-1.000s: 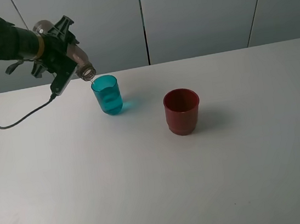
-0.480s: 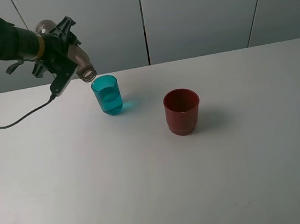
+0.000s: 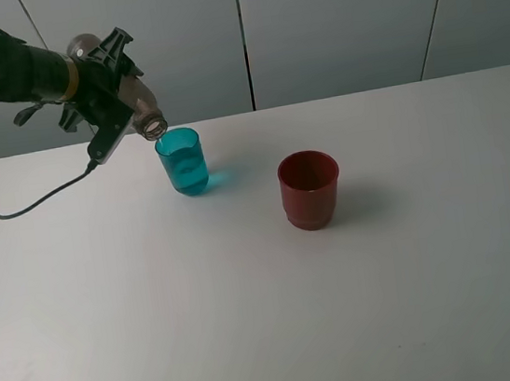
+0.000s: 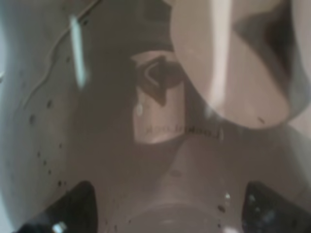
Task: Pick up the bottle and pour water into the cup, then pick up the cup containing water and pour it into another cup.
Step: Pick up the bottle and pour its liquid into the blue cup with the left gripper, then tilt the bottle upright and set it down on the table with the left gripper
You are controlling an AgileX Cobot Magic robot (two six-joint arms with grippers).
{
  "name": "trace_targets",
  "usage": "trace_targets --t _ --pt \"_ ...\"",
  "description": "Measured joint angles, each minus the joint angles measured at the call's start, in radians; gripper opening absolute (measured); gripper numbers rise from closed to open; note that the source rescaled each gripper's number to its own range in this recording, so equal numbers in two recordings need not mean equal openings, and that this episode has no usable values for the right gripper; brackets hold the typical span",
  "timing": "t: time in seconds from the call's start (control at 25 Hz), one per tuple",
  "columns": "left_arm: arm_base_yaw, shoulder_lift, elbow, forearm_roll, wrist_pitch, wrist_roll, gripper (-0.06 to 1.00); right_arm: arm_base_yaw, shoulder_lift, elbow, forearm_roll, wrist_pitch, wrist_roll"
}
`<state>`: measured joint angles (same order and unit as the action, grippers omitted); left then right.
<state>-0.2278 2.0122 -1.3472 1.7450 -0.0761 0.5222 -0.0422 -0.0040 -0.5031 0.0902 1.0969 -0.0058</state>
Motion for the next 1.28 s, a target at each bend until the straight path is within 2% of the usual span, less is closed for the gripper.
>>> trace_targets --t 0.28,0.44,0.6,0.68,0.8,1.04,1.28 --pt "-0.011 0.0 0.0 0.002 -0.004 -0.086 0.03 0.0 0.0 0.0 0.0 0.0 0.006" --pt "-0.011 -0.002 0.0 0.002 -0.009 -0.184 0.03 0.0 0.0 0.0 0.0 0.0 0.006" --pt "-0.011 -0.025 0.0 -0.062 -0.022 -0.3 0.03 0.0 0.0 0.0 0.0 0.0 0.006" --pt "-0.011 -0.038 0.005 -0.111 -0.051 -0.354 0.03 0.0 0.0 0.0 0.0 0.0 0.006" --pt "0.007 -0.058 0.041 -0.227 -0.144 -0.409 0.03 0.0 0.0 0.0 0.0 0.0 0.006" --pt "0.07 -0.066 0.171 -0.497 -0.343 -0.478 0.03 0.0 0.0 0.0 0.0 0.0 0.0" --pt "0.172 -0.082 0.34 -0.729 -0.631 -0.51 0.03 0.0 0.0 0.0 0.0 0.0 0.0"
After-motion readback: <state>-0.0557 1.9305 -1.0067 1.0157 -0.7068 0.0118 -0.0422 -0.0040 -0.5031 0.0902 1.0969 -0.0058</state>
